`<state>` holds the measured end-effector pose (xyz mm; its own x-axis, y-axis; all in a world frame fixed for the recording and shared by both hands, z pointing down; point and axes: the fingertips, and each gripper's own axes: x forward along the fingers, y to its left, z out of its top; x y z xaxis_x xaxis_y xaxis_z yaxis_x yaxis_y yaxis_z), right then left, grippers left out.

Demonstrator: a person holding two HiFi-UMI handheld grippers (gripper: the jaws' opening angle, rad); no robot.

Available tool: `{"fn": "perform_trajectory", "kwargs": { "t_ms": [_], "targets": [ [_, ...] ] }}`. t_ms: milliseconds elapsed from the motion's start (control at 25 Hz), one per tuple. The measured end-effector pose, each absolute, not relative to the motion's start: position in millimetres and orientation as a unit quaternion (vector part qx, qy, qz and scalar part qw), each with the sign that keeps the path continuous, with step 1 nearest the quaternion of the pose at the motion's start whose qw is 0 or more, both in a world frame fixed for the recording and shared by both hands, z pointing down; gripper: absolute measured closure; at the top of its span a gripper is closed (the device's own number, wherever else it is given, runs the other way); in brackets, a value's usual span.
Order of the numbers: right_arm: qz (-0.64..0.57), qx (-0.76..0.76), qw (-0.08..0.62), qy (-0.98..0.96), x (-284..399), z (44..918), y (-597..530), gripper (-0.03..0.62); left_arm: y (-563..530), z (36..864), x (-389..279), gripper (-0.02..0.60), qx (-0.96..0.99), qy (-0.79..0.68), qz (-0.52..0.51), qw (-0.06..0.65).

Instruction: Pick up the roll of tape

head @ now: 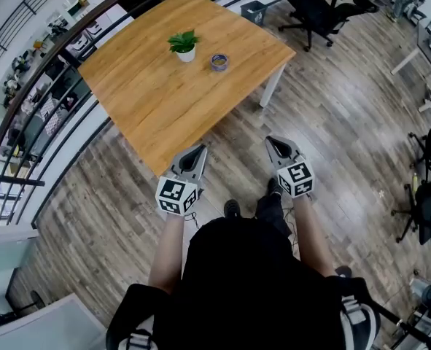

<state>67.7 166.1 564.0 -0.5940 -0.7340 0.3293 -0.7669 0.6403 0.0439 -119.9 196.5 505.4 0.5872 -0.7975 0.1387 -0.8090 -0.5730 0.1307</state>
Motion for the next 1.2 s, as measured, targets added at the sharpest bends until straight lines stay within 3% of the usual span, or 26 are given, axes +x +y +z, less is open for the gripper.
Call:
{"fn": "perform_trajectory", "kwargs": {
  "t_ms": [480,720,840,1040,1200],
  "targets": [
    [0.043,0.411,0.154,-0.897,57,561,159,0.585,194,505,-125,0.554,0.886,-0.454,0.021,0.091],
    [0.048,0.410,0.142,-0.900,55,560,158,0.533,192,505,-128,0.547,0.886,-0.453,0.016,0.097],
    [0.053,0.409,0.141,-0.900,56,561,155,0.511,190,506,-129,0.490,0.884,-0.457,0.021,0.095],
    [0.057,0.405,0.130,-0.903,55,560,151,0.407,187,506,-130,0.446,0.881,-0.464,0.023,0.093],
    [0.055,0.406,0.127,-0.903,56,559,148,0.349,185,505,-130,0.366,0.876,-0.473,0.021,0.088]
  ]
}}
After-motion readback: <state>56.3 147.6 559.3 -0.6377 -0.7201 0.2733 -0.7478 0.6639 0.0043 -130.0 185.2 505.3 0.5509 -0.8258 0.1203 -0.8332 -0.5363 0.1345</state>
